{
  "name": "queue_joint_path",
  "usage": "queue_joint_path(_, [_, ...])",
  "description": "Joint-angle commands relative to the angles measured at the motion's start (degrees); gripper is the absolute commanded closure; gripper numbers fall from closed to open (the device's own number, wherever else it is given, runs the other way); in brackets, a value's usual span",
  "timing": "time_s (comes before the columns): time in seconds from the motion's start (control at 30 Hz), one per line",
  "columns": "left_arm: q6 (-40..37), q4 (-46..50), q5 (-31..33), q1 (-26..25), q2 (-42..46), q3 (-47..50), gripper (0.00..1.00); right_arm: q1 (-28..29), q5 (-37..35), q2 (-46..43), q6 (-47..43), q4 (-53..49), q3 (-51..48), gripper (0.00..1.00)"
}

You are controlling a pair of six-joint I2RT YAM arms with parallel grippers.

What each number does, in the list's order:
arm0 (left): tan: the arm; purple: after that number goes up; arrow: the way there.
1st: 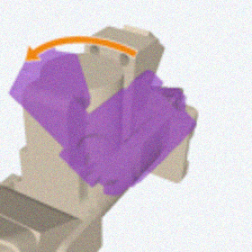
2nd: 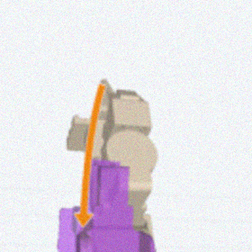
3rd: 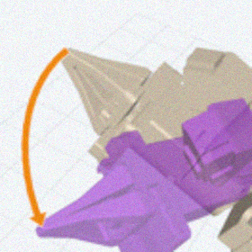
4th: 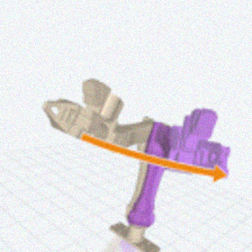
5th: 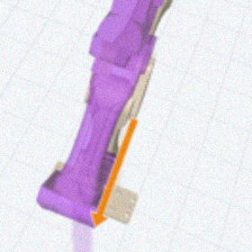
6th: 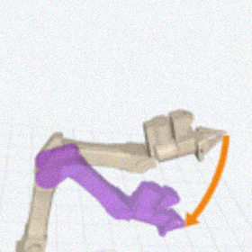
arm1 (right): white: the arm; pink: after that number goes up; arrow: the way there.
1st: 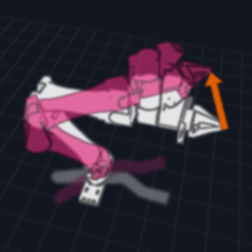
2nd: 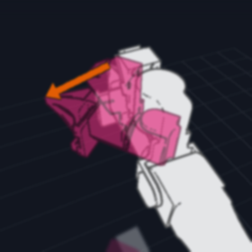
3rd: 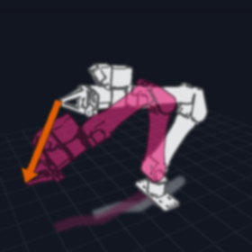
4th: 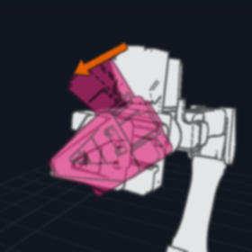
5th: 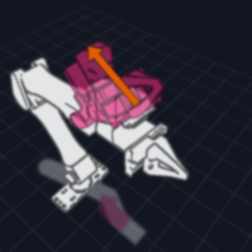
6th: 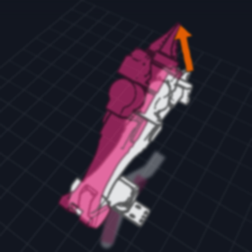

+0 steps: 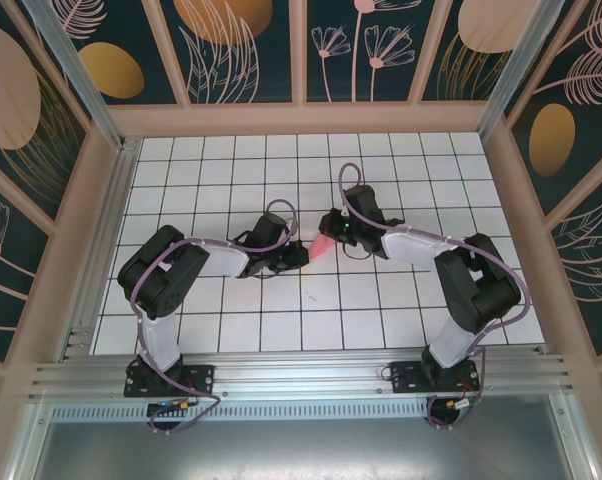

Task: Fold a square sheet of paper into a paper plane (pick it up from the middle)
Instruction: Fold the wing for the fifth time at the center of the table.

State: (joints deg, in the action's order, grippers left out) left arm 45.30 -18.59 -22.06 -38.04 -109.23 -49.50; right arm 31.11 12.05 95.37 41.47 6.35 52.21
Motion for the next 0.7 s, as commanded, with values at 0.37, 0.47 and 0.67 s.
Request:
queue_joint_path(0.37, [-0.3, 9.7, 1.5, -0.1, -4.0, 3.1, 1.0, 1.3, -10.3, -10.1, 0.2, -5.3, 0.5, 0.9])
queue_joint_path(0.47, [-0.1, 9.4, 1.5, -0.2, -4.2, 3.1, 1.0, 2.3, -5.9, -3.8, 2.2, -8.2, 4.6, 0.97])
queue_joint_path(0.67, [0.5, 8.7, 1.3, -0.1, -4.3, 3.5, 1.0, 2.5, -2.2, 6.3, 7.5, -14.1, 10.7, 1.0])
